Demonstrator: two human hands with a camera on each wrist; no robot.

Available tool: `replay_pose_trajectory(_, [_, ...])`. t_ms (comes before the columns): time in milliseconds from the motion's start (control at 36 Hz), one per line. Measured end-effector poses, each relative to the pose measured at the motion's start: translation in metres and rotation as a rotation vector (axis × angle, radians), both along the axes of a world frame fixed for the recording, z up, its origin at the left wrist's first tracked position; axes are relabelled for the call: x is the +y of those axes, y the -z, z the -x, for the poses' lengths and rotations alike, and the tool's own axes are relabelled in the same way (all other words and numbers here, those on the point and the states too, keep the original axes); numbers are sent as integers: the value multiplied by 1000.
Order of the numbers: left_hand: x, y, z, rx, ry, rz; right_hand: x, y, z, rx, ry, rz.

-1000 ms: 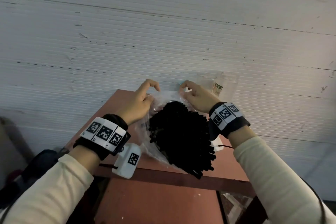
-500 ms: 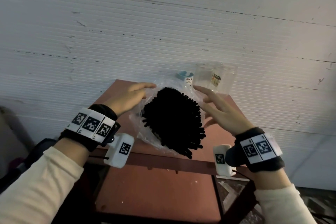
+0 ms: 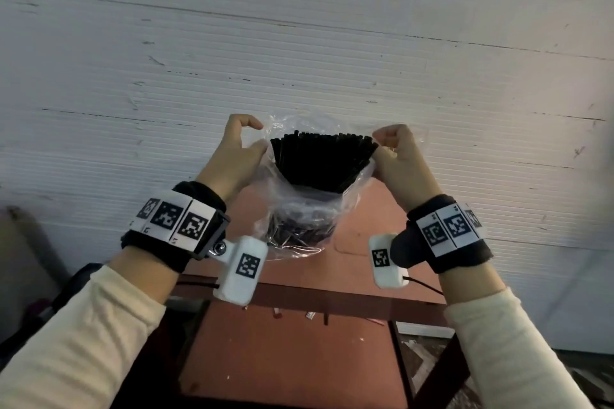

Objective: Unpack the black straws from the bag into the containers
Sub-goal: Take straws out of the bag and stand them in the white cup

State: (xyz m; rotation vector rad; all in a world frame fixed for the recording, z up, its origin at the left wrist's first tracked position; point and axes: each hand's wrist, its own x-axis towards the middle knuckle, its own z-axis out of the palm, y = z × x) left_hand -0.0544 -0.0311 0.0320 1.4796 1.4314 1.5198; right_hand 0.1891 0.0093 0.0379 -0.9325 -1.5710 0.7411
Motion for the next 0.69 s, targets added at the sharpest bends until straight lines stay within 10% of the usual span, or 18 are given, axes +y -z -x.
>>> replay_pose_trajectory(139, [-2,4,0,-104,62,102,-2,5,3,216,-177,214])
replay_pose_trajectory(333, [6,27,0,-52,57,212,-13,30,16,-280,-223,208])
replay_pose_trajectory(694, [0,6,1,11,36,88,-9,9,12,-113,-288,254])
